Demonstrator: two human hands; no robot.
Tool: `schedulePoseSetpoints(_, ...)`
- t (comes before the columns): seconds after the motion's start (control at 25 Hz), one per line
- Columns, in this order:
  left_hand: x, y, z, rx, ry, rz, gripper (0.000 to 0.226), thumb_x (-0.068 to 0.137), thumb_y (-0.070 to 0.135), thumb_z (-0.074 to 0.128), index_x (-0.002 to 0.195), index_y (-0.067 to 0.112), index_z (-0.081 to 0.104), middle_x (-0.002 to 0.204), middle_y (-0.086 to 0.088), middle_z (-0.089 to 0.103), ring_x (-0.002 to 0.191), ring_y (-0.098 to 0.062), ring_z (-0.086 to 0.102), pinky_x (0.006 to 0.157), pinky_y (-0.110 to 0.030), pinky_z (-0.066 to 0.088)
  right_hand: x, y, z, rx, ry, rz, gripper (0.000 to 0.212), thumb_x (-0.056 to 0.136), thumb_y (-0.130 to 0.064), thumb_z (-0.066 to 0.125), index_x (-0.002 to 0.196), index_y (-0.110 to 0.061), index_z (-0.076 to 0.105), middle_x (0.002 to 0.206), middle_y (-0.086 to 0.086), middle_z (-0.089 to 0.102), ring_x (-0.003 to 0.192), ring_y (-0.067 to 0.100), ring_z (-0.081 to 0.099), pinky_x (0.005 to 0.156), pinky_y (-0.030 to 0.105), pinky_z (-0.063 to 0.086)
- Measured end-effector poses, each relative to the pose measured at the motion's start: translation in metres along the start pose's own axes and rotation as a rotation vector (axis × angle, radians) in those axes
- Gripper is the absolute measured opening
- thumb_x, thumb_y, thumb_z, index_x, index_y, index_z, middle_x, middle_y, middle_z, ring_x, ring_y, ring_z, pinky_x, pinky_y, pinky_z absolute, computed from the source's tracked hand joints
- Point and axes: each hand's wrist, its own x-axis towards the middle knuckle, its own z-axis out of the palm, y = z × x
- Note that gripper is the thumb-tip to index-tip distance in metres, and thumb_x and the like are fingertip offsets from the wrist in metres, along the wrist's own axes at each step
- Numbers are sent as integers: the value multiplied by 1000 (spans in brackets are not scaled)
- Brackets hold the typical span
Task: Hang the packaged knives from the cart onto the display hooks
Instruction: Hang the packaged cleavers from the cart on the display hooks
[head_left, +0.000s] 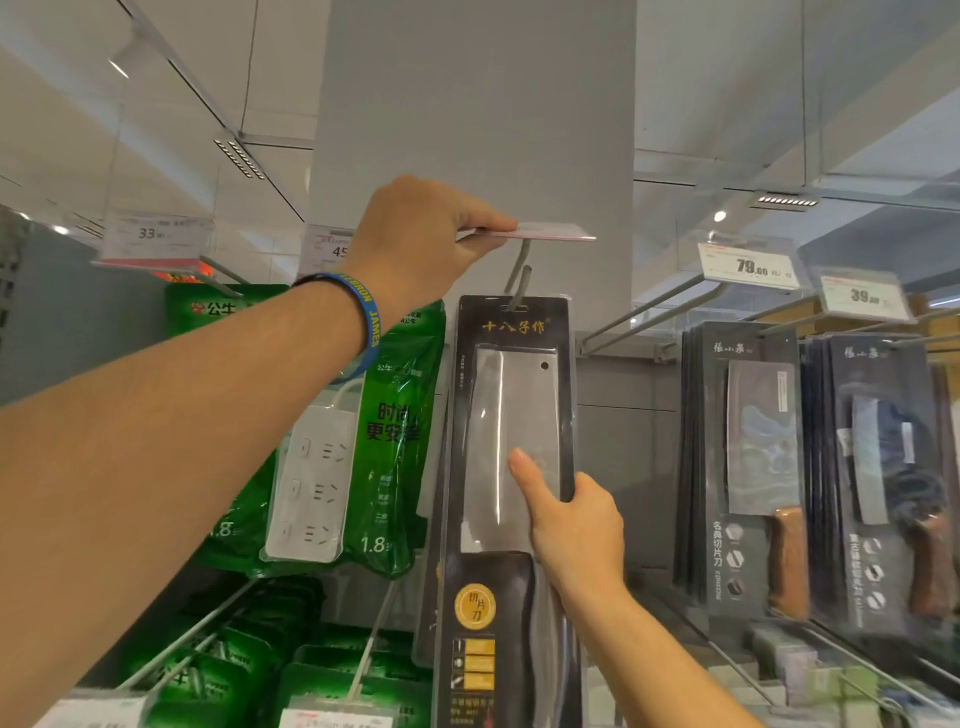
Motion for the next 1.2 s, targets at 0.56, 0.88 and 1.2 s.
schedulePoseSetpoints(0.56, -17, 6, 3, 145, -73, 85, 37, 97, 30, 58, 133, 28, 61, 137, 8, 58, 113, -21, 65, 92, -38, 53, 26, 4, 24, -124, -228, 160, 84, 85, -85, 44, 131, -15, 47, 112, -3, 60, 95, 15, 60, 64, 28, 43)
schedulePoseSetpoints(0.88, -73, 19, 16, -175, -28, -112, 55, 101, 41, 45, 153, 24, 34, 157, 9, 34, 142, -10, 33, 110, -23, 26, -1, 2, -11, -324, -165, 169, 73, 86, -83, 43, 115, -18, 56, 109, -1, 64, 93, 17, 60, 74, 36, 47)
schedulePoseSetpoints(1.2, -223, 54, 58, -892, -192, -614, 20, 94, 47, 51, 109, 50, 64, 96, 19, 73, 83, -2, 68, 69, -18, 56, -66, 9, -79, -86, 83, -83, 10, 93, -36, 72, 98, -31, 65, 85, -12, 70, 79, -2, 65, 70, 15, 47)
